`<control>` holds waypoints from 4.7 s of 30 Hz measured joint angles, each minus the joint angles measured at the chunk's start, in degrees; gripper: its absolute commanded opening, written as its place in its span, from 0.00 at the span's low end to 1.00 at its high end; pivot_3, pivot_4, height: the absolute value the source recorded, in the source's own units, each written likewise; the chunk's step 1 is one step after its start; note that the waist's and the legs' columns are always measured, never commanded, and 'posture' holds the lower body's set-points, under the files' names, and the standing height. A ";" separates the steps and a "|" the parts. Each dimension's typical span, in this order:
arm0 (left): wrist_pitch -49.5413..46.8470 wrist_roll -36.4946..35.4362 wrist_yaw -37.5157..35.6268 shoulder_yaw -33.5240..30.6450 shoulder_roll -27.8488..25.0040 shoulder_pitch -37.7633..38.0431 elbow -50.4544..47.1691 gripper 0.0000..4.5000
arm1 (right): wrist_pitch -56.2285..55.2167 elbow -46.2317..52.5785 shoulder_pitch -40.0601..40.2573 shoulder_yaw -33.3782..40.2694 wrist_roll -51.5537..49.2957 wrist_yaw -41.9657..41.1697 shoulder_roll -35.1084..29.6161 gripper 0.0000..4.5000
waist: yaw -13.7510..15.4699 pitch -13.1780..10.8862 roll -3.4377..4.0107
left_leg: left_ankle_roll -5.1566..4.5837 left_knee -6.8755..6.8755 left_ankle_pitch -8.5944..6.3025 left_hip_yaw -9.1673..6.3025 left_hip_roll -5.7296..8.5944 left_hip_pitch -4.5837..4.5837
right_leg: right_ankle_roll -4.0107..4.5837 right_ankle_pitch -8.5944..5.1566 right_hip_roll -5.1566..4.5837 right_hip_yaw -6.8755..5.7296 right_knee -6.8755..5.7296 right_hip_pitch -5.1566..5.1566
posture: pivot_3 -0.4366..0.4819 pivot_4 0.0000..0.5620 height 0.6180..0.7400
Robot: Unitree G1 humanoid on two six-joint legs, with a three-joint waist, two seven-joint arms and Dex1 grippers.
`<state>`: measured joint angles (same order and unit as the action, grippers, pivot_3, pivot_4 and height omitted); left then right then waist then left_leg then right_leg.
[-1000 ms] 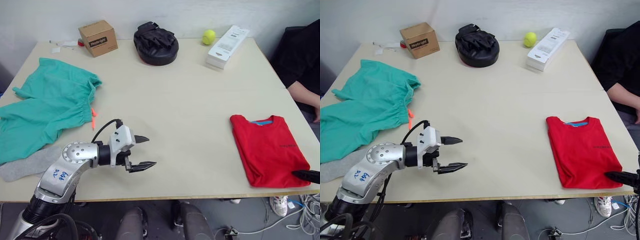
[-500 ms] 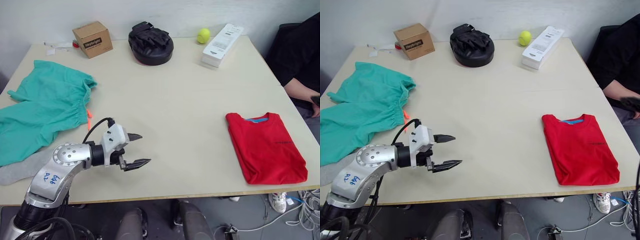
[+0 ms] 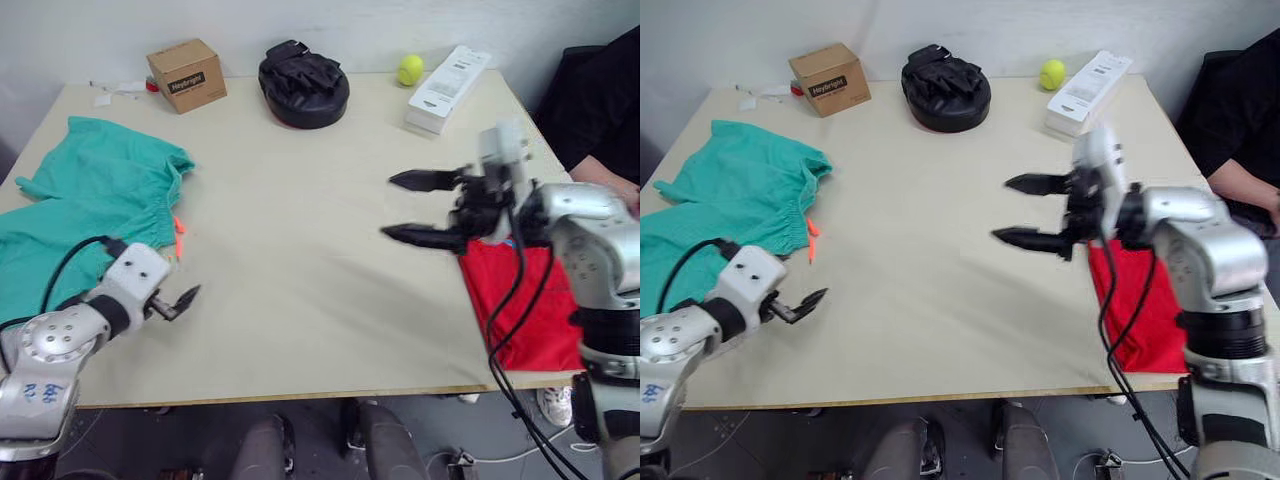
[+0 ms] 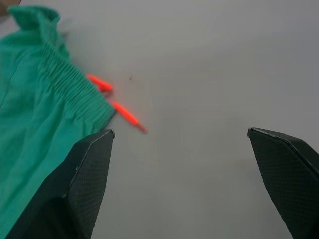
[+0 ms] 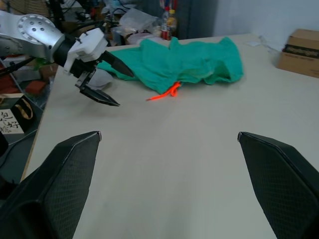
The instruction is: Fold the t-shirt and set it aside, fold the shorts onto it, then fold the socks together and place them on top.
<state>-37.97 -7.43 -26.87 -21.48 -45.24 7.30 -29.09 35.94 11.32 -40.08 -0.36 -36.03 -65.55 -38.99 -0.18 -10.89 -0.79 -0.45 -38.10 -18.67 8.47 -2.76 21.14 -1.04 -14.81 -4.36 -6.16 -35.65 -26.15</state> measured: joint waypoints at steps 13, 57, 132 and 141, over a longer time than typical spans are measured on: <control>9.10 10.10 -2.63 11.39 -9.22 -17.00 25.80 0.96 | -0.99 4.53 3.05 -3.36 0.19 1.71 2.86 1.00 | -0.30 0.09 -0.20 | 0.01 0.02 0.06 0.13 0.04 0.11 | 0.09 0.02 -0.06 -0.05 -0.31 -0.27 | 0.48 0.27 1.00; -4.97 0.54 -35.85 44.36 17.36 -49.27 15.41 0.27 | -6.74 19.41 26.89 4.83 9.49 11.18 -12.59 1.00 | 1.04 0.12 -0.62 | -0.06 -0.99 0.08 0.11 -0.04 0.30 | -0.08 0.07 0.37 0.21 -0.52 -0.18 | 0.48 0.27 1.00; 8.69 -7.73 -39.07 -0.01 -16.43 6.60 2.90 0.99 | -51.50 -16.10 13.94 -17.26 40.07 2.26 0.51 0.33 | -0.91 0.39 0.17 | 0.25 -0.01 0.29 0.09 -0.23 -0.54 | 0.24 -0.10 -0.05 -0.49 -0.25 0.58 | 0.48 0.27 1.00; 10.16 -7.72 -39.86 2.95 -16.46 8.23 0.49 0.99 | -49.54 -15.88 13.94 -17.24 39.48 2.62 0.51 0.33 | -1.45 0.30 0.00 | 0.13 -0.01 0.20 0.11 -0.25 -0.61 | 0.28 -0.12 -0.06 -0.44 -0.32 0.58 | 0.48 0.27 1.00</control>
<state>-27.82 -15.14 -66.73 -18.53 -61.70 15.52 -28.60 -13.60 -4.56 -26.13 -17.61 3.45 -62.93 -38.48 -1.62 -10.59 -0.79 -0.32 -38.11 -18.47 8.57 -3.01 20.53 -0.76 -14.93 -4.41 -6.59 -35.97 -25.56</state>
